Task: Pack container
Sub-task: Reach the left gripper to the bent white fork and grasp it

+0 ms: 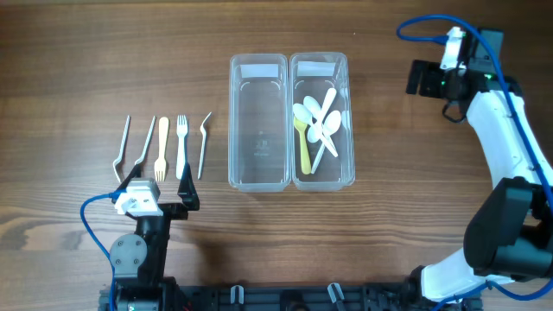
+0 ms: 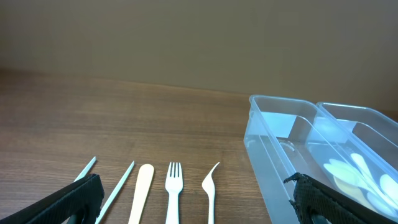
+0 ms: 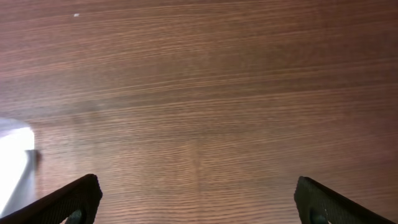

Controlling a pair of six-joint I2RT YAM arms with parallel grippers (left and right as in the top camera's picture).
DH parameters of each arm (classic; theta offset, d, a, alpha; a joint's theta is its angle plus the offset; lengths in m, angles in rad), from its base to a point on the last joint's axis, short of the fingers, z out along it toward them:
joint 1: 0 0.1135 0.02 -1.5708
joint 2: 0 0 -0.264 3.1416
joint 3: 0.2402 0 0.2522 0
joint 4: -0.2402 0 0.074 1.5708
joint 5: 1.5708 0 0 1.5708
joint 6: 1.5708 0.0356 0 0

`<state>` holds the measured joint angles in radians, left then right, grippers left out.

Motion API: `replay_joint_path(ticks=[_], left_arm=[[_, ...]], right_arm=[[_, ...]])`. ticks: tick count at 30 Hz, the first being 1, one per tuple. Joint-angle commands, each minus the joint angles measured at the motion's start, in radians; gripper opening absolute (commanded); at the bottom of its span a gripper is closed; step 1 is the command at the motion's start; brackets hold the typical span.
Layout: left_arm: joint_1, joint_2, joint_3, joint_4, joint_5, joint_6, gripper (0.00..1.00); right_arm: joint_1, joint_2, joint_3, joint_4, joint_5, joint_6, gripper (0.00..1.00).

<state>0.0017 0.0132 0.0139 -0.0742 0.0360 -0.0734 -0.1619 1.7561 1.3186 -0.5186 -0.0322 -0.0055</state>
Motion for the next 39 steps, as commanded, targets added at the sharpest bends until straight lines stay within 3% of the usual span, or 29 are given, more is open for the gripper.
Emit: replay_joint_path(ticks=[1,28,31,33,36,39], left_arm=[[-0.006,-0.004,-0.008,0.002,0.019,-0.014,1.00],[-0.006,-0.004,-0.008,0.054,0.018,-0.011,1.00],[-0.006,-0.004,-0.002,0.185,0.191,-0.018,1.00],[-0.006,0.004,0.044,0.164,0.202,-0.107,1.00],[-0.006,0.087,0.177,0.072,0.179,-0.114,1.00],[-0.005,0.309,0.443,-0.089,0.083,-0.114,1.00]], right_arm=[[0.001,-0.015,0.002,0.003,0.010,-0.019,1.00],[0.001,-0.015,0.002,0.004,0.010,-0.019,1.00],[0.001,-0.015,0.002,0.004,0.010,-0.019,1.00],[0.001,-0.015,0.002,0.004,0.010,-0.019,1.00],[0.001,-0.015,0.002,0.004,0.010,-0.019,1.00],[0.001,-0.015,0.002,0.004,0.010,-0.018,1.00]])
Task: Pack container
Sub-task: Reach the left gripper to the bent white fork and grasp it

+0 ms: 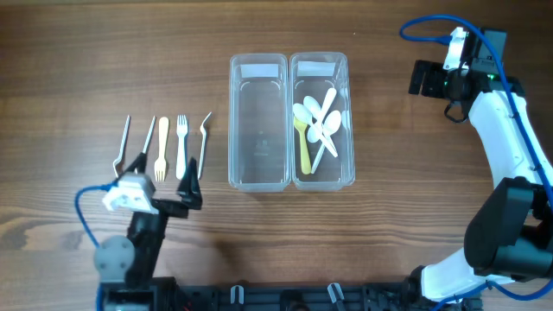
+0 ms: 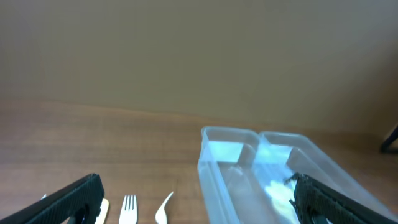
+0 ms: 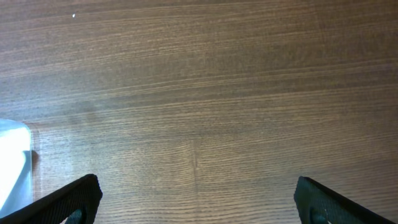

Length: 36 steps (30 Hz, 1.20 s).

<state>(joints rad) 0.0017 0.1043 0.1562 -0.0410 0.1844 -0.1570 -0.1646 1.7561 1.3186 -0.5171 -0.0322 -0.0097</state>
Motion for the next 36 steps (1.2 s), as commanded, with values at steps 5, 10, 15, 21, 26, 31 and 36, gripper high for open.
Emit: replay_joint_path(ticks=[5,10,15,21,26,31,36], left_arm=[[-0.006,0.726,0.834,-0.486,-0.073,-0.031,0.99],[-0.006,1.154,1.202,-0.760,0.031,-0.031,1.00],[-0.006,1.407,1.258,-0.779,0.052,-0.033,1.00],[-0.006,1.556,1.258,-0.845,0.051,-0.030,0.99],[-0.034,1.619,1.256,-0.888,0.050,0.104,0.64],[-0.081,1.670,1.254,-0.892,0.024,0.124,0.39],[-0.124,1.725,1.221,-0.884,-0.064,0.122,0.42]], right_arm=[[0.003,-0.015,0.002,0.002,0.010,-0.014,1.00],[0.003,-0.015,0.002,0.002,0.010,-0.014,1.00],[0.003,-0.015,0.002,0.002,0.010,-0.014,1.00],[0.003,-0.015,0.002,0.002,0.010,-0.014,1.00],[0.003,-0.015,0.002,0.002,0.010,-0.014,1.00],[0.003,-0.015,0.002,0.002,0.010,-0.014,1.00],[0.003,-0.015,0.002,0.002,0.010,-0.014,1.00]])
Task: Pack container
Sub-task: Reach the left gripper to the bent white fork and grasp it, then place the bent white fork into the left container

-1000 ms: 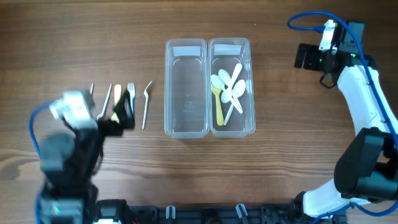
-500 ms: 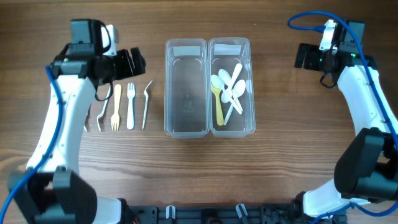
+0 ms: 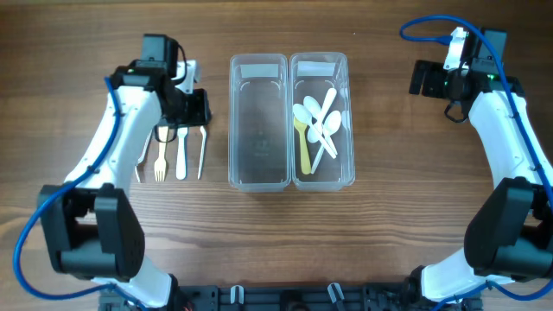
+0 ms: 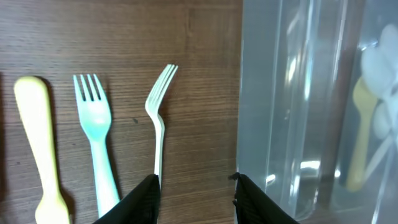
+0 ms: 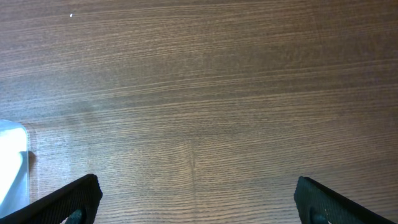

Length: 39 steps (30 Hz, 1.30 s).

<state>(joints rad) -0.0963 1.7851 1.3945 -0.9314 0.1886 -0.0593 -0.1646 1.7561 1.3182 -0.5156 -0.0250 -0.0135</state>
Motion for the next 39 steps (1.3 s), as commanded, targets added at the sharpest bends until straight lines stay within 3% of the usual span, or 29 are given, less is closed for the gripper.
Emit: replay_joint_path(ticks=[1,18,23,26,32,39], left_arm=[[-0.026,0.050,-0.024,0.010,-0.068,0.024,0.42],[-0.025,0.129,-0.227,0.292,-0.129,0.022,0.41],[-0.025,0.129,-0.266,0.357,-0.131,0.022,0.26],[-0.025,0.129,-0.266,0.356,-0.137,0.022,0.04],[-0.025,0.117,-0.239,0.340,-0.156,0.023,0.04],[-0.026,-0.026,0.087,0.094,-0.182,-0.028,0.04]], right_arm=[[0.003,-0.015,0.002,0.001,0.003,-0.010,1.00],[0.003,-0.015,0.002,0.001,0.003,-0.011,1.00],[0.003,-0.015,0.002,0.001,0.003,-0.011,1.00],[0.003,-0.015,0.002,0.001,0.003,-0.011,1.00],[0.003,-0.015,0.002,0.001,0.003,-0.011,1.00],[0.003,-0.015,0.002,0.001,0.003,-0.011,1.00]])
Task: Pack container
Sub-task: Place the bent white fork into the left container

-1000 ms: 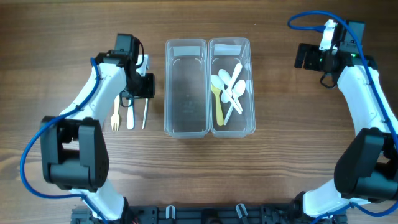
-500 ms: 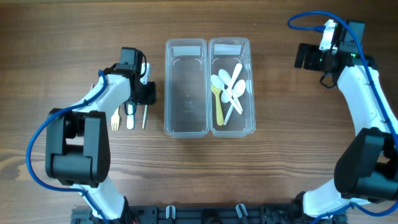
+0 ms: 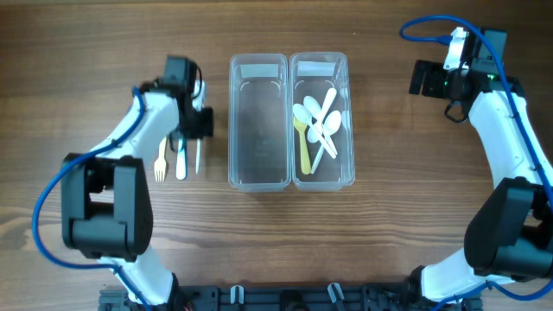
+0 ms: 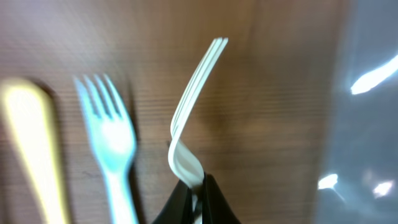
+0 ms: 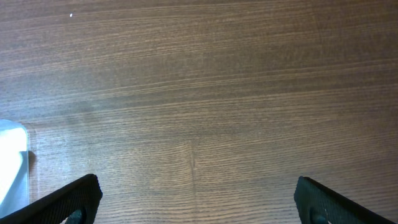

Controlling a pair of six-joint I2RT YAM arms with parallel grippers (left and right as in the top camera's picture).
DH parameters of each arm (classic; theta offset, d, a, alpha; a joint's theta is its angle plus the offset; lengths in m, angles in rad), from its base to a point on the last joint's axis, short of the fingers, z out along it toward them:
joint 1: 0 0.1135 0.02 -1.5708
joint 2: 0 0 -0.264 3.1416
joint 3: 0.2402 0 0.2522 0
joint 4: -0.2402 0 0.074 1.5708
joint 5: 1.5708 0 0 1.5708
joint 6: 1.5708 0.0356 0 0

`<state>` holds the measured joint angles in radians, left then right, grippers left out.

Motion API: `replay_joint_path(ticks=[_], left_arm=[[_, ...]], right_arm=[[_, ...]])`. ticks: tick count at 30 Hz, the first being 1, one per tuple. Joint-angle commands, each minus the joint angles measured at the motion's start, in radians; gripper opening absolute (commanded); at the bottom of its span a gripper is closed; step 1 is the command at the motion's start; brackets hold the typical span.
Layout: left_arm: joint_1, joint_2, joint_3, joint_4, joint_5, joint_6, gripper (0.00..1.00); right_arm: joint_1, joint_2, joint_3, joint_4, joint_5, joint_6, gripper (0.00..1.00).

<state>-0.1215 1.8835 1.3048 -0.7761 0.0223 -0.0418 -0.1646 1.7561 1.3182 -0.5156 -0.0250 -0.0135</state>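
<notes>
Two clear containers stand side by side: the left one (image 3: 257, 121) is empty and the right one (image 3: 321, 121) holds several white and yellow spoons (image 3: 315, 125). In the left wrist view a white fork (image 4: 193, 93) lies on its side, and my left gripper (image 4: 198, 190) is shut on its handle. The same fork (image 3: 197, 155) shows below the left gripper (image 3: 194, 130), just left of the empty container. My right gripper (image 3: 417, 78) stays open over bare wood at the far right, its fingertips (image 5: 78, 199) wide apart.
A pale fork (image 4: 112, 149) and a yellow fork (image 3: 161, 160) lie parallel to the held fork's left; other cutlery is hidden under my left arm. The container wall (image 4: 367, 93) is close on the right. A container corner (image 5: 12, 168) shows in the right wrist view.
My left gripper was open above the side-lying white fork; now it is lower and shut on the fork's handle. The right arm has not moved.
My left gripper was open and low near the table's front edge, behind the row of forks, and stayed there tilted upward. Then it was over the forks beside the empty container, jaws open around the side-lying fork. Now it grips that fork.
</notes>
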Motion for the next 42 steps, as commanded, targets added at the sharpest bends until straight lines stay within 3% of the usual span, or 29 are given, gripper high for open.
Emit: replay_joint_path(ticks=[1,4,8,14,19,20,22,24,26,29,32,38,42], left_arm=[[-0.005,-0.153,0.221,-0.087,0.002,-0.081,0.04],[-0.033,-0.233,0.270,-0.103,0.100,-0.137,0.04],[-0.117,-0.279,0.270,-0.120,0.119,-0.232,0.04],[-0.239,-0.189,0.266,-0.119,0.115,-0.314,0.04],[-0.258,-0.101,0.266,-0.100,0.116,-0.315,0.04],[-0.258,-0.092,0.266,-0.099,0.116,-0.314,0.10],[-0.258,-0.090,0.266,-0.092,0.116,-0.315,0.65],[-0.258,-0.090,0.266,-0.074,0.119,-0.314,0.67],[-0.258,-0.092,0.266,-0.057,0.119,-0.314,0.91],[-0.233,-0.127,0.267,-0.018,0.119,-0.307,0.98],[-0.180,-0.203,0.267,-0.003,0.117,-0.306,1.00],[-0.057,-0.292,0.266,-0.214,-0.154,-0.306,1.00],[-0.018,-0.263,0.257,-0.308,-0.168,-0.307,1.00]], right_arm=[[0.003,-0.015,0.002,0.001,0.003,-0.011,1.00],[0.003,-0.015,0.002,0.001,0.003,-0.011,1.00],[0.003,-0.015,0.002,0.001,0.003,-0.011,1.00],[0.003,-0.015,0.002,0.001,0.003,-0.010,1.00],[0.003,-0.015,0.002,0.001,0.003,-0.011,1.00],[0.003,-0.015,0.002,0.001,0.003,-0.011,1.00],[0.003,-0.015,0.002,0.001,0.003,-0.011,1.00],[0.003,-0.015,0.002,0.001,0.003,-0.011,1.00],[0.003,-0.015,0.002,0.001,0.003,-0.011,1.00],[0.003,-0.015,0.002,0.001,0.003,-0.011,1.00],[0.003,-0.015,0.002,0.001,0.003,-0.011,1.00],[0.003,-0.015,0.002,0.001,0.003,-0.011,1.00],[0.003,-0.015,0.002,0.001,0.003,-0.011,1.00]])
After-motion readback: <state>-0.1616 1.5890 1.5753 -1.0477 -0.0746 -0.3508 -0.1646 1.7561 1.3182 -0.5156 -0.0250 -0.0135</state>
